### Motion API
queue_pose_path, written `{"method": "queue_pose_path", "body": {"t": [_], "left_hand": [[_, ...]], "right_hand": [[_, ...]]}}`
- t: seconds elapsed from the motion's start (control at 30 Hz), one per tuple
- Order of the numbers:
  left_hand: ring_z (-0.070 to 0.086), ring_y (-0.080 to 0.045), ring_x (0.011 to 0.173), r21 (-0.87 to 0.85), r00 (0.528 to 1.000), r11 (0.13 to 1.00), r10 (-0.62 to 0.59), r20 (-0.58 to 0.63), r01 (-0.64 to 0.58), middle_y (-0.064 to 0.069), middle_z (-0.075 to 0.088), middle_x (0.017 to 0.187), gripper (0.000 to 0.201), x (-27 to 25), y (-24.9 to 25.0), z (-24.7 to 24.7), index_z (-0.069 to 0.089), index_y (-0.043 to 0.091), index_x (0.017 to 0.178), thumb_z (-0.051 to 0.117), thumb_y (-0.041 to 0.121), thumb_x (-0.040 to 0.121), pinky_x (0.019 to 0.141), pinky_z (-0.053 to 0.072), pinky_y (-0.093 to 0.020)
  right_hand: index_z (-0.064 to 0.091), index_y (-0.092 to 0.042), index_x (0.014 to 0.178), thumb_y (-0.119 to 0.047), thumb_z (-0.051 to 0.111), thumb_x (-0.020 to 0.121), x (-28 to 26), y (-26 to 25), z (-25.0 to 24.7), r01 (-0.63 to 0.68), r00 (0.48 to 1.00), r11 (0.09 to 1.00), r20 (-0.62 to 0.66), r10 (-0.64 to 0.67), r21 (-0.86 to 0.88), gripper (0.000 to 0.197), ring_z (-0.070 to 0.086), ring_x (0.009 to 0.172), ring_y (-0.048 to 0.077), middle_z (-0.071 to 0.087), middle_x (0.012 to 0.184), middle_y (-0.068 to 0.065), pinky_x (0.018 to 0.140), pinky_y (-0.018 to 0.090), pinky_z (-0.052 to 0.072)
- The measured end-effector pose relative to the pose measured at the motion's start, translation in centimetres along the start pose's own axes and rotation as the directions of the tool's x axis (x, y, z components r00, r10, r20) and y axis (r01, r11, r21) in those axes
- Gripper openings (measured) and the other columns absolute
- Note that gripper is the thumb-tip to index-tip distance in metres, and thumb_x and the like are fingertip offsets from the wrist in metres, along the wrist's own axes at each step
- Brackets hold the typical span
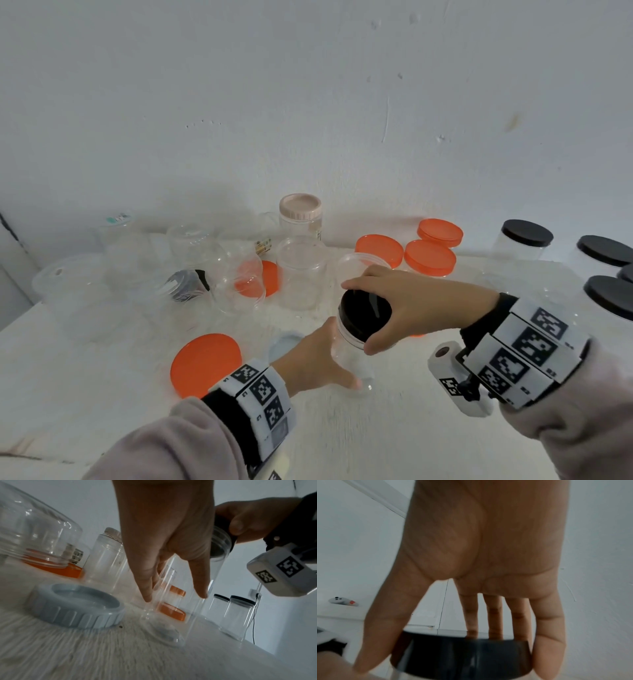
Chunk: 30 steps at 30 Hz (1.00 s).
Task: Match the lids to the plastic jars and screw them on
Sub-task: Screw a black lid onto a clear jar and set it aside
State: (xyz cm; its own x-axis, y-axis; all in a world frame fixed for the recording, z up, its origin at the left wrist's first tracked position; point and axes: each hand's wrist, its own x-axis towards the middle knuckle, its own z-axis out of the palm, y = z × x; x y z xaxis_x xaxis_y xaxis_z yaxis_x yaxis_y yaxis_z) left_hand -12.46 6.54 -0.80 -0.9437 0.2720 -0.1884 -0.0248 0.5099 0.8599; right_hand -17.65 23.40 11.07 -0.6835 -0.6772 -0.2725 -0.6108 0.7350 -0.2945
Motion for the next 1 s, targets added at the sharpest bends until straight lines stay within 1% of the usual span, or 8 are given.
{"method": "queue_pose_path", "body": {"t": [0.07, 0.13, 0.37, 0.5, 0.63, 0.8, 0.9, 1.0], "left_hand": [[0.038, 0.029, 0.103, -0.053, 0.999, 0.998, 0.041, -0.027, -0.043, 0.034, 0.042, 0.117, 0.084, -0.2, 0.6, -0.3, 0.026, 0.051, 0.127, 0.083, 0.027, 0.071, 0.08, 0.037, 0.001], [0.035, 0.037, 0.095, -0.103, 0.996, 0.992, 0.059, -0.068, -0.066, 0.038, 0.042, 0.113, 0.079, -0.5, 1.1, -0.5, 0.025, 0.058, 0.115, 0.083, 0.029, 0.071, 0.072, 0.034, 0.007], [0.043, 0.005, 0.117, -0.171, 0.987, 0.982, 0.058, -0.151, -0.084, 0.027, 0.047, 0.125, 0.085, -0.2, 0.9, -0.3, 0.028, 0.047, 0.13, 0.085, 0.033, 0.068, 0.094, 0.032, -0.017], [0.043, 0.01, 0.113, -0.161, 0.987, 0.983, 0.07, -0.146, -0.093, 0.029, 0.047, 0.123, 0.086, -0.1, 0.9, -0.3, 0.028, 0.046, 0.13, 0.085, 0.033, 0.068, 0.088, 0.032, -0.01], [0.043, 0.001, 0.122, -0.142, 0.982, 0.984, 0.081, -0.168, -0.105, 0.023, 0.047, 0.132, 0.089, -0.1, 0.8, -0.1, 0.029, 0.042, 0.137, 0.085, 0.035, 0.068, 0.096, 0.032, -0.016], [0.045, 0.002, 0.12, -0.125, 0.976, 0.985, 0.09, -0.2, -0.117, 0.023, 0.049, 0.13, 0.086, -0.1, 0.6, 0.2, 0.033, 0.04, 0.136, 0.085, 0.038, 0.067, 0.097, 0.034, -0.017], [0.047, 0.007, 0.115, -0.137, 0.965, 0.982, 0.094, -0.244, -0.13, 0.023, 0.052, 0.124, 0.08, -0.1, 0.7, 0.6, 0.037, 0.041, 0.13, 0.086, 0.035, 0.066, 0.09, 0.038, -0.013], [0.046, 0.009, 0.114, -0.14, 0.963, 0.98, 0.102, -0.251, -0.14, 0.024, 0.052, 0.123, 0.08, -0.1, 0.8, 0.7, 0.037, 0.041, 0.13, 0.086, 0.035, 0.066, 0.087, 0.038, -0.012]], "right_hand": [[0.025, -0.04, 0.146, -0.058, 0.073, 0.065, 0.3, -0.1, 0.0, 0.0, 1.0, 1.0, 0.014, 0.0, -0.024, 0.096, 0.041, 0.114, 0.009, 0.035, 0.12, -0.021, 0.094, 0.027, 0.043], [0.025, -0.039, 0.146, -0.057, 0.074, 0.065, 0.5, -0.2, -0.1, 0.003, 1.0, 0.999, 0.027, -0.002, -0.038, 0.096, 0.042, 0.115, 0.01, 0.036, 0.121, -0.02, 0.095, 0.03, 0.045], [0.028, -0.039, 0.146, -0.051, 0.077, 0.069, 1.2, -0.6, -0.9, 0.02, 0.997, 0.997, 0.072, -0.015, -0.07, 0.092, 0.04, 0.121, 0.009, 0.039, 0.128, -0.018, 0.1, 0.029, 0.04], [0.031, -0.04, 0.145, -0.051, 0.077, 0.068, 1.5, -0.7, -1.3, 0.038, 0.996, 0.992, 0.087, -0.027, -0.123, 0.09, 0.04, 0.119, 0.007, 0.04, 0.124, -0.02, 0.094, 0.025, 0.039], [0.038, -0.038, 0.14, -0.056, 0.077, 0.065, 1.4, -1.2, -1.5, 0.041, 0.998, 0.984, 0.046, -0.034, -0.172, 0.087, 0.042, 0.111, 0.006, 0.045, 0.119, -0.018, 0.089, 0.025, 0.042], [0.057, -0.032, 0.113, -0.065, 0.072, 0.064, 1.3, -1.5, -1.1, 0.061, 0.997, 0.97, -0.032, -0.071, -0.233, 0.061, 0.054, 0.093, 0.01, 0.057, 0.1, -0.012, 0.076, 0.028, 0.051], [0.057, -0.025, 0.09, -0.077, 0.062, 0.063, 1.5, -1.6, -0.4, 0.008, 0.99, 0.945, -0.131, -0.053, -0.326, 0.058, 0.053, 0.075, 0.009, 0.055, 0.08, -0.01, 0.057, 0.024, 0.041], [0.057, -0.024, 0.085, -0.083, 0.057, 0.06, 1.5, -1.5, 0.0, -0.041, 0.984, 0.942, -0.179, -0.021, -0.334, 0.064, 0.051, 0.068, 0.008, 0.054, 0.075, -0.008, 0.053, 0.023, 0.034]]}}
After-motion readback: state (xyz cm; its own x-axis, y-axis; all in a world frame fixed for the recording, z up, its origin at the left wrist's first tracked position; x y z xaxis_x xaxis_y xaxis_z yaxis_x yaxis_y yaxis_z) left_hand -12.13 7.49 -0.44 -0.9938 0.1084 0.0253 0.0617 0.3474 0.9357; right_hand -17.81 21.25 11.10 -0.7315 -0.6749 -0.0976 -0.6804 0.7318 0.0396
